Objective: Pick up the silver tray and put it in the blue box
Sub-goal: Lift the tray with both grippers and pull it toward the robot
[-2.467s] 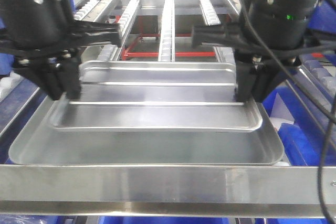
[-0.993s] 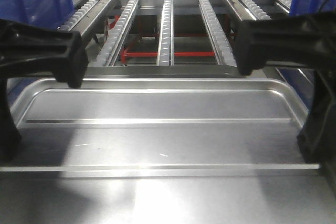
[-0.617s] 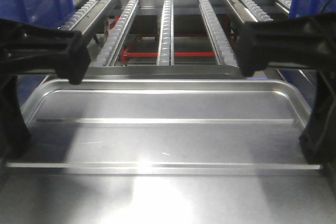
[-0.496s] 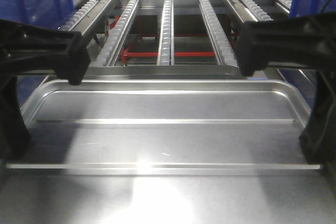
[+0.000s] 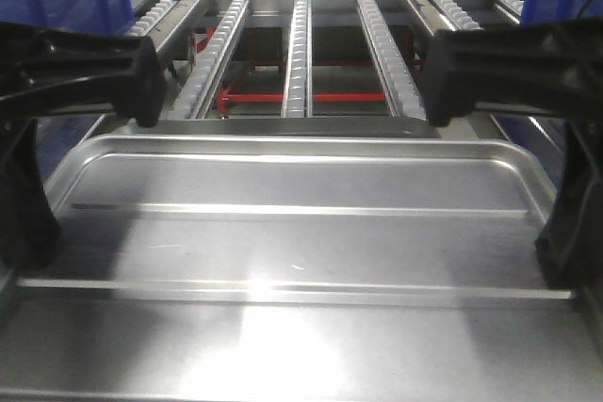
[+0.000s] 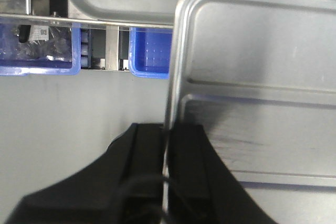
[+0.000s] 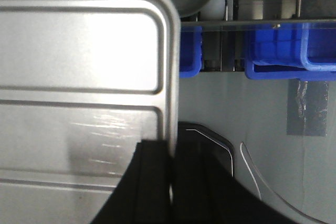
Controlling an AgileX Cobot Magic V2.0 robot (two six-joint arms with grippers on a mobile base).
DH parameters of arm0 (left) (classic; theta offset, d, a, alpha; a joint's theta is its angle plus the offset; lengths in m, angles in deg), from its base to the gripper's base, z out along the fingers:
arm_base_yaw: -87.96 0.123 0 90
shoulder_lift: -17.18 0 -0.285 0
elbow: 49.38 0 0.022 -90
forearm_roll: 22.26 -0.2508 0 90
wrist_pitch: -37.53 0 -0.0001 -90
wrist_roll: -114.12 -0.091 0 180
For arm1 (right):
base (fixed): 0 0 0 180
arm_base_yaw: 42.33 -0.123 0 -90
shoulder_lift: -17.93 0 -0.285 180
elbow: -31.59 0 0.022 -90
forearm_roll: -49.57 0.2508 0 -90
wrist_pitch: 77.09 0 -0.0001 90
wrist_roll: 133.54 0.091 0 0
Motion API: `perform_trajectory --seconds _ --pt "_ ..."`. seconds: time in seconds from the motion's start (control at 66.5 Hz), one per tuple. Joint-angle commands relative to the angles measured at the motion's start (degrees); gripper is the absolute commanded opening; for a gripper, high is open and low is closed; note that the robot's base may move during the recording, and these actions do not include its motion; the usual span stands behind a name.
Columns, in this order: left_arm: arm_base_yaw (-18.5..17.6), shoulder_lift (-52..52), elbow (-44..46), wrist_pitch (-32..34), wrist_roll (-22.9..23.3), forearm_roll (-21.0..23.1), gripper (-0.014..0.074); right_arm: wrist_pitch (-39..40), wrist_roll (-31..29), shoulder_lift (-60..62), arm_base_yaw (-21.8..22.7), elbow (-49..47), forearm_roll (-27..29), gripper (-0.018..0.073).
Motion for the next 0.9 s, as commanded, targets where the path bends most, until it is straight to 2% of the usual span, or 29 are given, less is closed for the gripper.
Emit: perform_trajectory --seconds 0.0,0.226,0.391,0.888 --pt "-0.18 1.45 1.68 3.48 1.05 -1.37 -0.0014 4.08 0.1 1.53 -0.4 -1.7 -2.18 0.0055" --pt "-0.18 1.45 1.68 3.45 0.94 -1.37 -0.0014 4.18 0.1 1.53 -0.4 -1.7 -2.37 0.0055" --pt "-0.18 1.45 1.68 3.45 -1.18 -1.27 -0.0014 4.17 0.42 1.53 -0.4 -1.7 -2.37 0.0055" --pt "-0.18 1.45 1.68 3.45 -1.18 -1.16 -0.0014 5.53 1.72 0.3 1.61 -1.7 -4.17 0.0055"
